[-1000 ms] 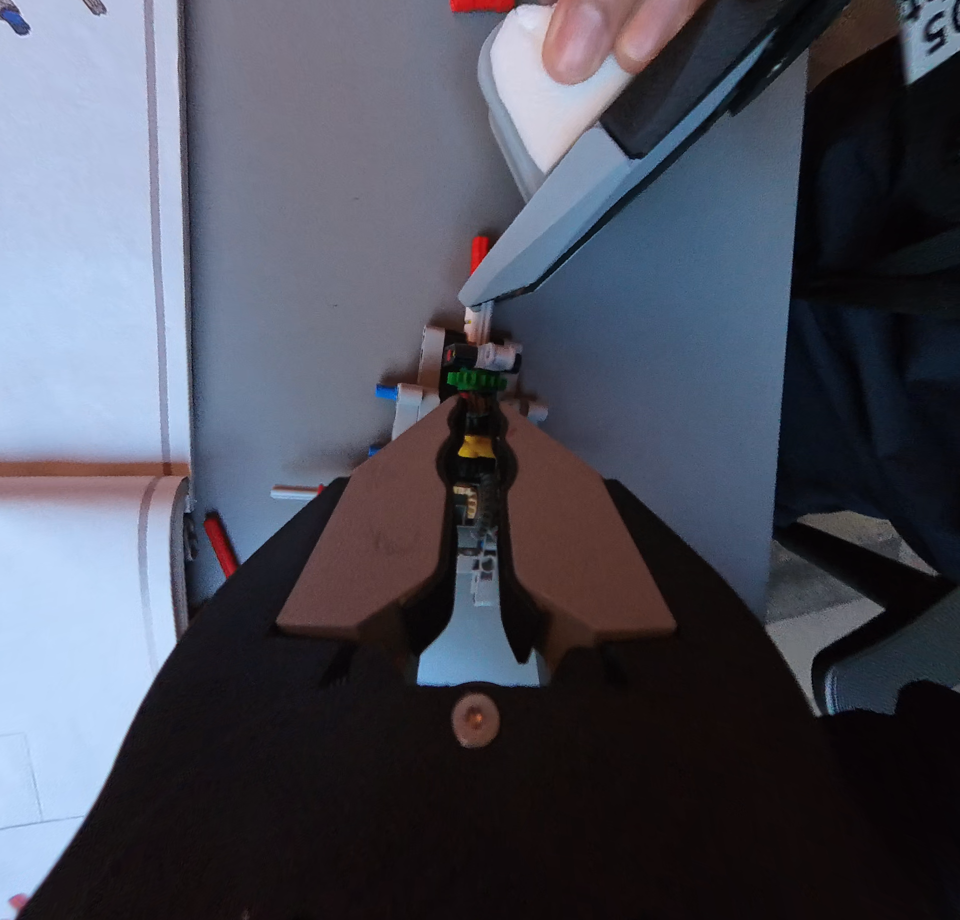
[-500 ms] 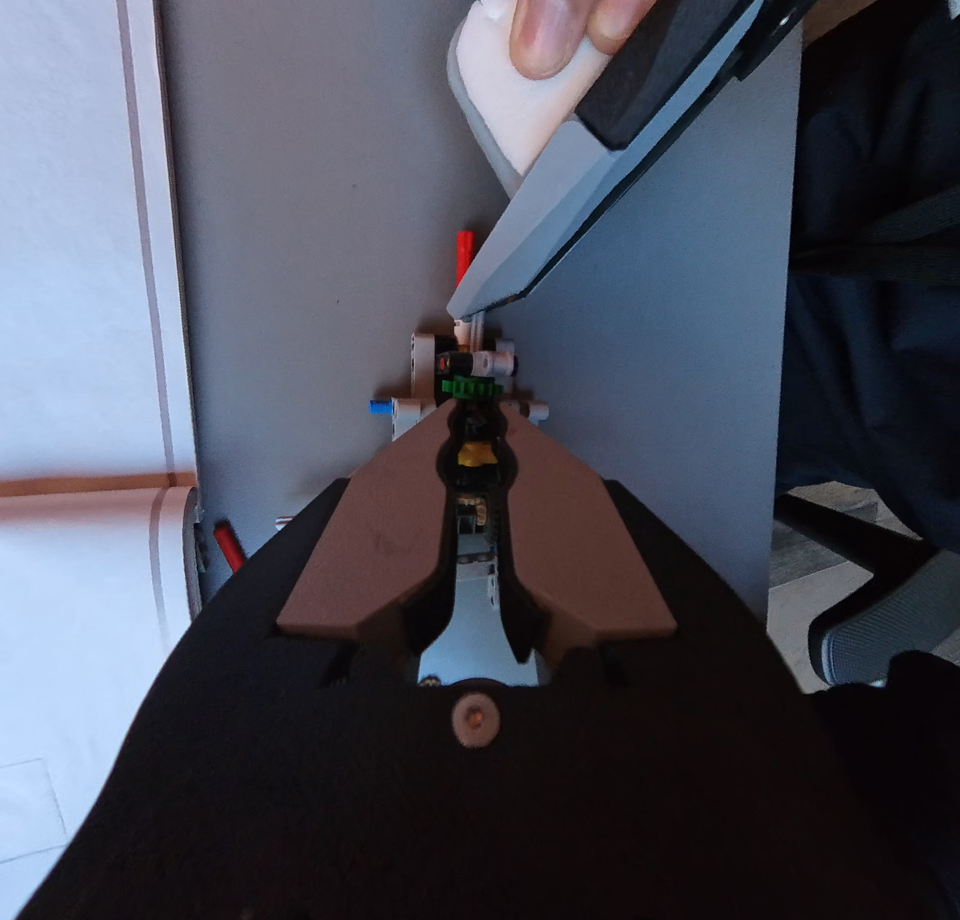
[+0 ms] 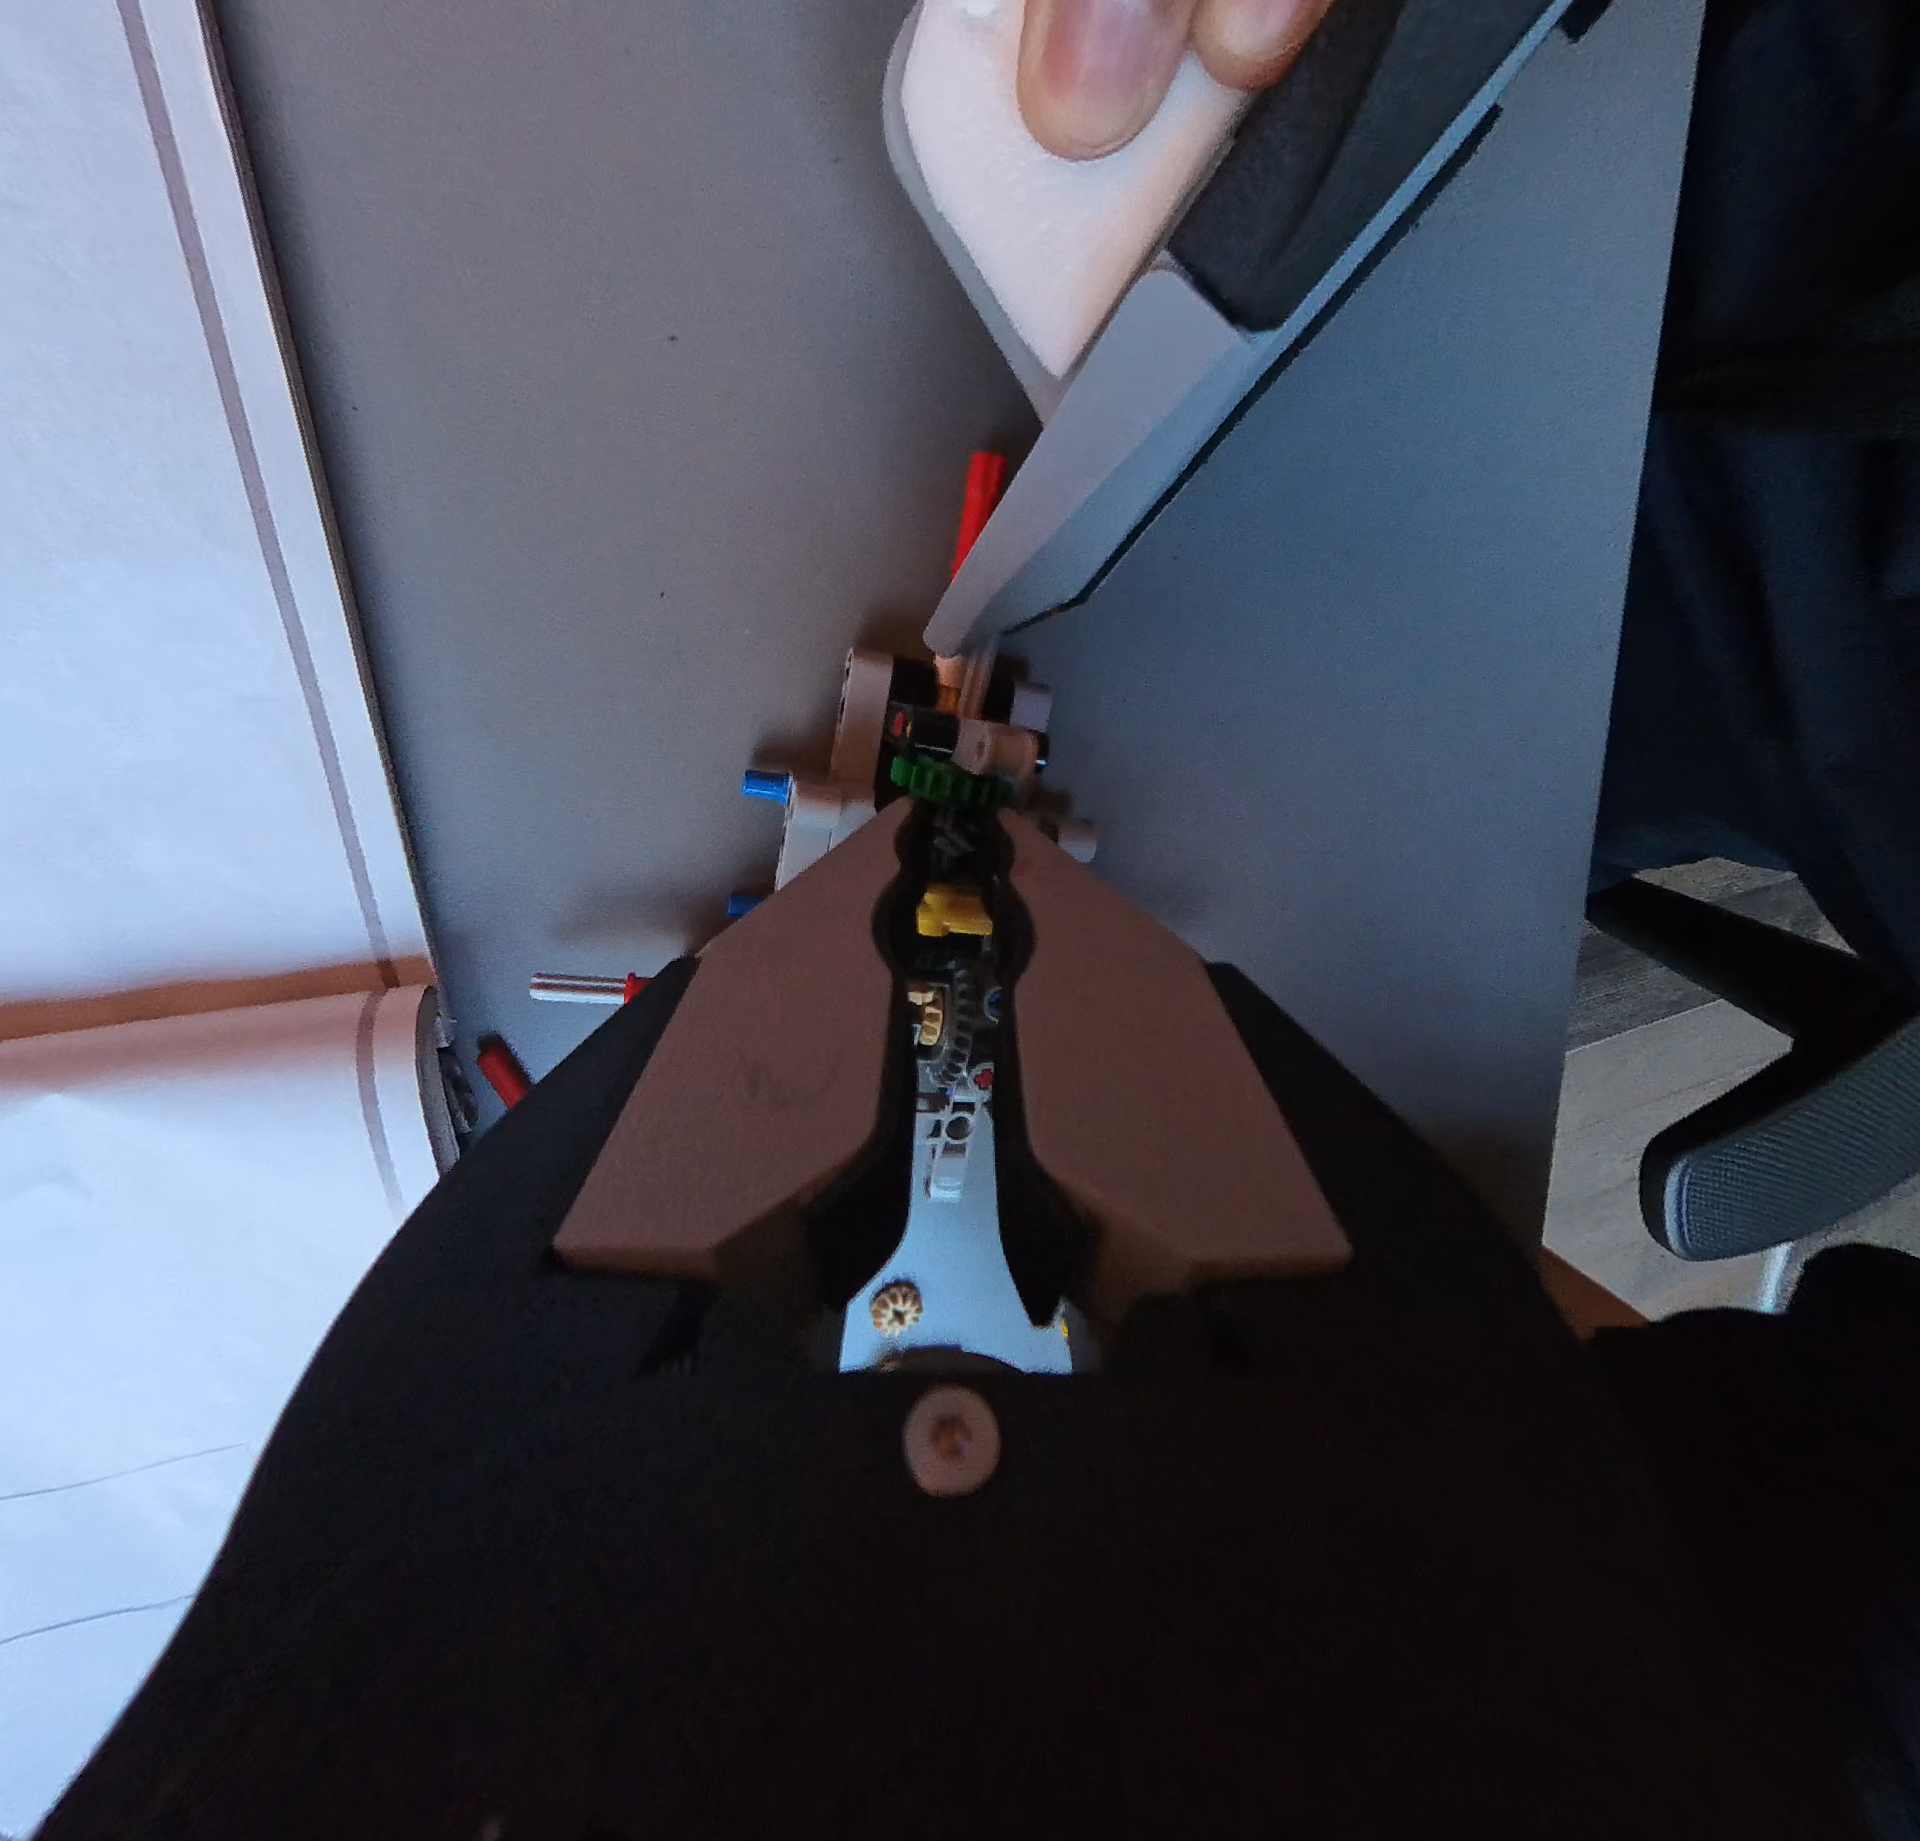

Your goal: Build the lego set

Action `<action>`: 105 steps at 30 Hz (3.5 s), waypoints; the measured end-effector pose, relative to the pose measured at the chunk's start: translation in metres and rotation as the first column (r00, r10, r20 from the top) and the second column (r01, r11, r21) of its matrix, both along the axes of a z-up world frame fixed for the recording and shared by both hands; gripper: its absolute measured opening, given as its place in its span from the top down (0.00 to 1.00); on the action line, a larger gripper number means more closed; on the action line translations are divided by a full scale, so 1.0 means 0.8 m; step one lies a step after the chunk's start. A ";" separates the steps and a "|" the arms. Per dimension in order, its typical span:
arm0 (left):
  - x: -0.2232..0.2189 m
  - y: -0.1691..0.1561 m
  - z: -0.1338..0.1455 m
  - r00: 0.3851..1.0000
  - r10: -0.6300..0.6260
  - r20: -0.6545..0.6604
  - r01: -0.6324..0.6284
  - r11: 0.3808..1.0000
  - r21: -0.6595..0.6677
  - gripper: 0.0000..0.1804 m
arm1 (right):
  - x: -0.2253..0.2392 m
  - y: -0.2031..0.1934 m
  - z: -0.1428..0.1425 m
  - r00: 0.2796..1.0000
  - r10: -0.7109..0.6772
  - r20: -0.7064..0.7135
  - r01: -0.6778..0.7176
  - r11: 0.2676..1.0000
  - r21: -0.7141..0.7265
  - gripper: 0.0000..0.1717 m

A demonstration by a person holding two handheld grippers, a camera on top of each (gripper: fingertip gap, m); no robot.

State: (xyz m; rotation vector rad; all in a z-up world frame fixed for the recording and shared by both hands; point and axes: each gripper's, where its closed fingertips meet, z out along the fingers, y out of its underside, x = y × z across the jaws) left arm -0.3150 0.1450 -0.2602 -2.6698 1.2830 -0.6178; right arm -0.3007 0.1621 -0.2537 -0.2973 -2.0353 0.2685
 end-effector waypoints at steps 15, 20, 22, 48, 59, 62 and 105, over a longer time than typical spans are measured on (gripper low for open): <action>-0.001 0.009 0.006 0.983 0.166 0.077 -0.166 0.986 -0.007 0.96 | -0.006 0.007 0.002 1.000 -0.010 -0.006 0.009 0.986 -0.168 0.91; -0.009 0.006 0.026 0.977 0.182 0.114 -0.190 0.979 0.070 0.88 | -0.004 0.011 -0.001 1.000 -0.017 0.025 0.022 0.974 -0.226 0.80; -0.018 0.003 0.033 0.971 0.207 0.122 -0.219 0.970 0.101 0.87 | -0.005 0.015 0.001 0.999 -0.032 0.036 0.040 0.963 -0.267 0.79; -0.034 -0.040 0.007 0.889 0.366 0.276 -0.422 0.889 0.180 0.84 | -0.009 0.024 -0.010 0.958 -0.132 0.254 0.247 0.827 -0.506 0.99; -0.028 -0.045 0.007 0.908 0.343 0.243 -0.391 0.901 0.190 0.92 | -0.004 0.025 0.000 0.965 -0.118 0.234 0.230 0.810 -0.539 0.99; -0.027 -0.038 0.018 0.907 0.351 0.234 -0.403 0.885 0.233 0.99 | -0.001 0.030 0.014 0.974 -0.132 0.182 0.210 0.825 -0.525 0.99; -0.111 -0.412 0.022 0.389 0.893 0.228 -0.883 0.292 0.367 0.99 | 0.027 0.120 0.000 0.940 -0.293 0.176 0.342 0.794 -0.503 0.81</action>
